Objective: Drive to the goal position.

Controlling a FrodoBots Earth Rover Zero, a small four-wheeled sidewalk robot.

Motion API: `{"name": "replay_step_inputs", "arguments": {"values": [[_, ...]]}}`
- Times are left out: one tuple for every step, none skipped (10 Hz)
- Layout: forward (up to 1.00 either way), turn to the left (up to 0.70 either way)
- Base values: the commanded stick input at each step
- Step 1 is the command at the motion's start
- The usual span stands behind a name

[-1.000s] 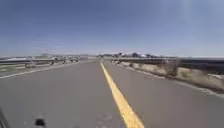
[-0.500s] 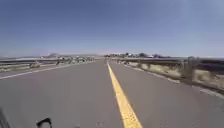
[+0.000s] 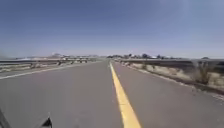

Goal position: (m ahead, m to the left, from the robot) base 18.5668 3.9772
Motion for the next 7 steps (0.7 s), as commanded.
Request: {"name": "replay_step_inputs", "arguments": {"values": [[0.85, 0.0], [0.85, 0.0], [0.85, 0.0], [0.85, 0.0], [0.85, 0.0], [0.85, 0.0], [0.85, 0.0]]}}
